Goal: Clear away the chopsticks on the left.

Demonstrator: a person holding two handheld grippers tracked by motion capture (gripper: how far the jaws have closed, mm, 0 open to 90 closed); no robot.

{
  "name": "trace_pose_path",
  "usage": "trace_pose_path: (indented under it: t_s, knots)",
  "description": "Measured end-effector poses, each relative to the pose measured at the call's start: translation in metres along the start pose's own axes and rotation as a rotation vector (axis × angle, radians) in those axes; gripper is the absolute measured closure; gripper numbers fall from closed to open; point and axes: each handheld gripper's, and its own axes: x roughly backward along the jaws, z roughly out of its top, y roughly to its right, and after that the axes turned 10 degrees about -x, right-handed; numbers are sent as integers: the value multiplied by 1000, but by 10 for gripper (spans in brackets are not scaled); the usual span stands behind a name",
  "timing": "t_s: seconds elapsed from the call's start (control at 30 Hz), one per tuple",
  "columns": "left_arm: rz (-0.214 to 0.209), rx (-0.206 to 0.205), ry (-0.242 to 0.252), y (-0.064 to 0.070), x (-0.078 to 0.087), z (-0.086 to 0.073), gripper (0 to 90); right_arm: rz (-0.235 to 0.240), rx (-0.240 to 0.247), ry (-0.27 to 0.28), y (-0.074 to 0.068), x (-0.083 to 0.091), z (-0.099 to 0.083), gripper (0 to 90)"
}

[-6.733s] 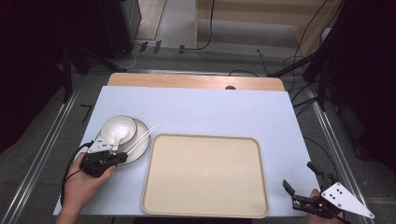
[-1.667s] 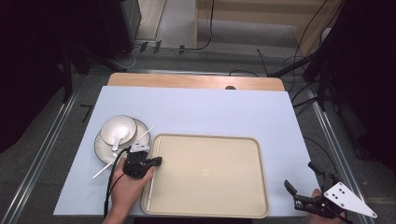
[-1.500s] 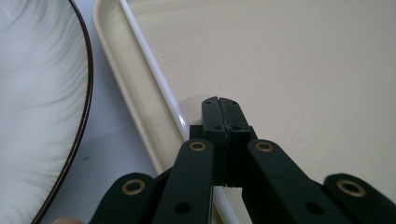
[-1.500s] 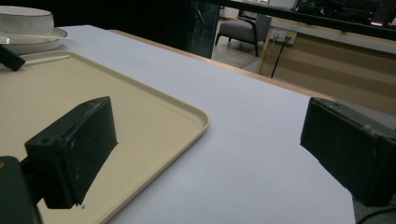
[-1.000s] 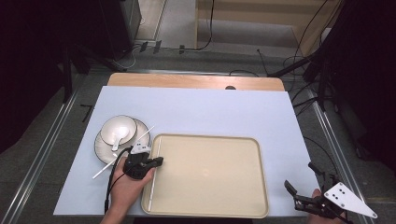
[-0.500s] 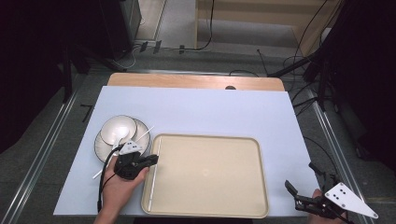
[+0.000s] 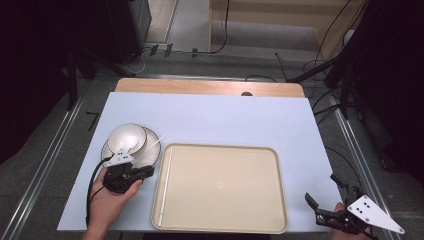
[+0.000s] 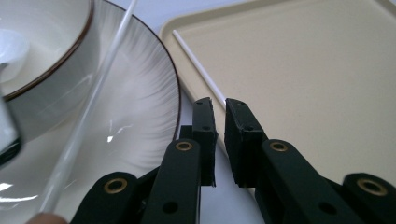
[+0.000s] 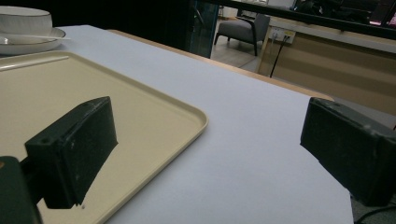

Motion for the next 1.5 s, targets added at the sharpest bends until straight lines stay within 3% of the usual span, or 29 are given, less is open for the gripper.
trace_pose_path:
  t_s: [0.3, 0.83, 1.03, 1.13, 1.5]
  knots:
    - [7, -17, -25, -14, 12, -8, 771, -2, 0, -2, 0, 0, 0, 37]
    - [79, 39, -5, -38, 32, -17, 744, -1, 3, -1, 0, 0, 0, 37]
    - [91, 41, -11, -45, 30, -20, 763, -1, 5, -3, 0, 0, 0, 37]
    - [95, 64, -14, -47, 30, -20, 763, -1, 3, -3, 0, 0, 0, 37]
    - [106, 57, -83, -51, 17, -22, 755, 1, 6, -2, 0, -1, 0, 37]
